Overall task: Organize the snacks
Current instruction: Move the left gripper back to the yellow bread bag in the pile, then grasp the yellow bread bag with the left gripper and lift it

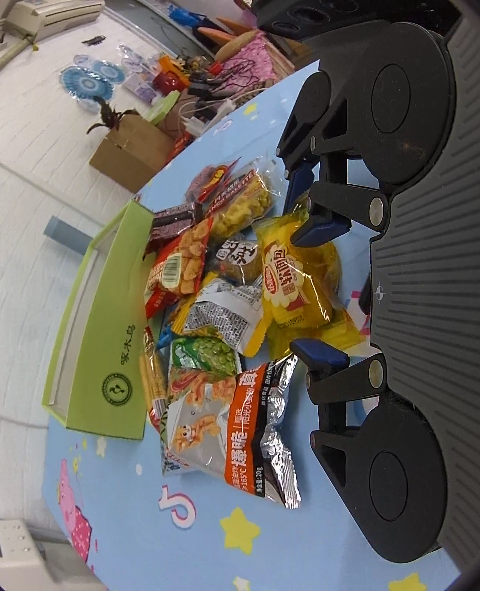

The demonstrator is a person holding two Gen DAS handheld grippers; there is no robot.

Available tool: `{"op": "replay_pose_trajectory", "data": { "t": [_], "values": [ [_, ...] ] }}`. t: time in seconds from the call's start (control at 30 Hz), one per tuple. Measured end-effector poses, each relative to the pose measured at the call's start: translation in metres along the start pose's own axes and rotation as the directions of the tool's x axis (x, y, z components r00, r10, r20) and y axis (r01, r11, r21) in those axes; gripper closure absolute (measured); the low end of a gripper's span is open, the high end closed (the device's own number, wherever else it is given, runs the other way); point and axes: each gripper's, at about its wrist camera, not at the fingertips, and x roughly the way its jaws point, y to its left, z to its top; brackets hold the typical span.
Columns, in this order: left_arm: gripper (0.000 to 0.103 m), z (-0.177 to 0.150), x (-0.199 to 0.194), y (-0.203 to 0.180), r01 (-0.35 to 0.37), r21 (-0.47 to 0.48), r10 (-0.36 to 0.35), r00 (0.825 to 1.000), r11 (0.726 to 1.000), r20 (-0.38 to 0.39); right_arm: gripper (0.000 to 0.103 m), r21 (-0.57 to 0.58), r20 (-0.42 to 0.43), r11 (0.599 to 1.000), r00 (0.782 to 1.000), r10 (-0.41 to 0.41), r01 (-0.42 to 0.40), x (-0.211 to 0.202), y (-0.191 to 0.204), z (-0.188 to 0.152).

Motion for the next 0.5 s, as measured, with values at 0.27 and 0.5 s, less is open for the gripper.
{"op": "replay_pose_trajectory", "data": {
  "t": [0.27,0.5],
  "values": [
    [0.055,-0.003,-0.001,-0.010,0.043,0.140,-0.044,0.999,0.989,0.006,0.009,0.029,-0.007,0.995,0.995,0.099,-0.098,-0.038,0.020,-0.019],
    [0.057,0.002,-0.024,0.004,0.052,0.027,-0.053,0.997,0.998,0.049,0.009,0.061,0.034,0.998,0.999,0.009,-0.011,-0.062,0.001,-0.017]
  ]
}}
